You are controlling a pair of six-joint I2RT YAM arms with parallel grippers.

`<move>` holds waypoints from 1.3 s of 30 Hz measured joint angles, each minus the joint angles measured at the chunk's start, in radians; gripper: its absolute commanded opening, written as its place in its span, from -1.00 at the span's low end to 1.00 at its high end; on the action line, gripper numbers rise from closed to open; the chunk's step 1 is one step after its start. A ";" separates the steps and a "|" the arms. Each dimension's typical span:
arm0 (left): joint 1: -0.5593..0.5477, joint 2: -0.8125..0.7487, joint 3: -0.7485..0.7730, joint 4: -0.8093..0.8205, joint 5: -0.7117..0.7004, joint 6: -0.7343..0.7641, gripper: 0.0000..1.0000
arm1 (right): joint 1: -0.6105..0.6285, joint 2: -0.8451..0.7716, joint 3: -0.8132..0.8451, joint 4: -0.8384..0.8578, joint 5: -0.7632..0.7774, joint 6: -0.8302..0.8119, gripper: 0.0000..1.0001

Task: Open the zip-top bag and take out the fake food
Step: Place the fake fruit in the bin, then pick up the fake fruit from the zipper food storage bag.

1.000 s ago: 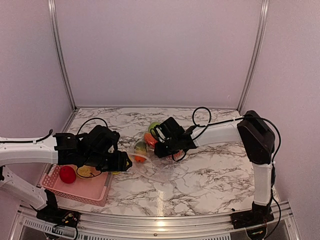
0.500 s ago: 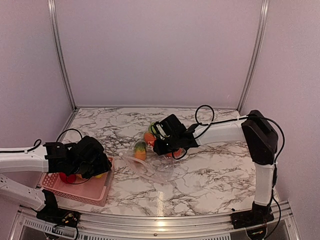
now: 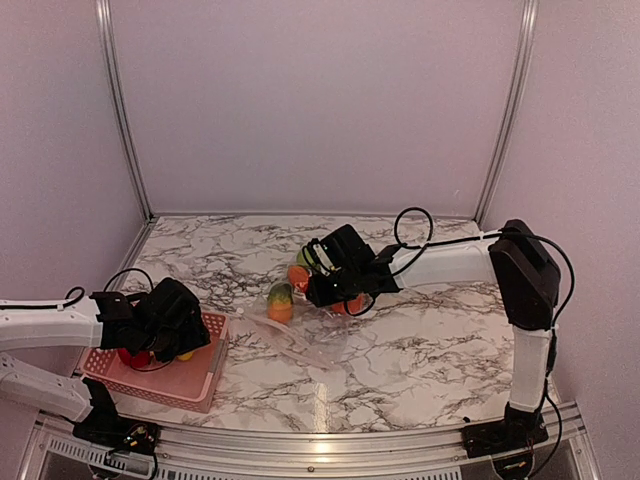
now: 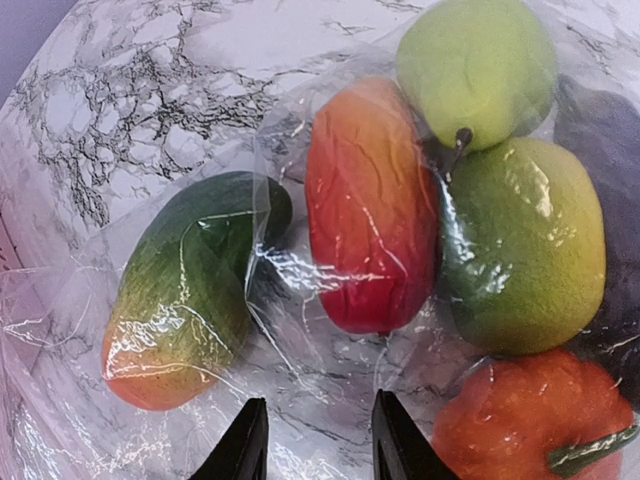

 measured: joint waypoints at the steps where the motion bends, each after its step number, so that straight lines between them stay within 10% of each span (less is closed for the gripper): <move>1: 0.001 0.000 0.000 0.003 0.000 0.006 0.60 | 0.000 0.000 0.000 -0.001 0.000 0.000 -0.31; 39: -0.063 0.019 0.173 0.091 0.089 0.281 0.78 | 0.021 0.309 0.479 -0.125 0.018 -0.043 -0.29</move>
